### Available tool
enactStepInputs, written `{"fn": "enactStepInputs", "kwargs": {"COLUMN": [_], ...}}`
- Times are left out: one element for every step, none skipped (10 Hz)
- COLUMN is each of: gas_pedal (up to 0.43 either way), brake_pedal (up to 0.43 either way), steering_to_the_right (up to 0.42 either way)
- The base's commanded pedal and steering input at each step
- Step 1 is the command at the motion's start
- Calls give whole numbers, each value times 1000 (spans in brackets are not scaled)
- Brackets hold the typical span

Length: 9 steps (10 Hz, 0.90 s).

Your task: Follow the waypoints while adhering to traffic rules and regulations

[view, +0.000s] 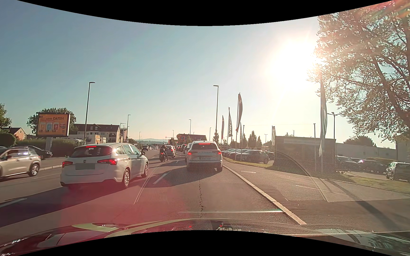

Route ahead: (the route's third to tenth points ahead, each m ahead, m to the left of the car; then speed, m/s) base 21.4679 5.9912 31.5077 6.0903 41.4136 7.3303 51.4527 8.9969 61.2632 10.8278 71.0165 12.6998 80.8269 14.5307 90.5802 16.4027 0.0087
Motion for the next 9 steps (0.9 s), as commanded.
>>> {"fn": "enactStepInputs", "kwargs": {"gas_pedal": [0,0,0,0,0,0,0,0,0], "brake_pedal": [250,250,250,250,250,250,250,250,250], "steering_to_the_right": [-5,-5,-4,-4,-4,-4,-4,-4,-4]}}
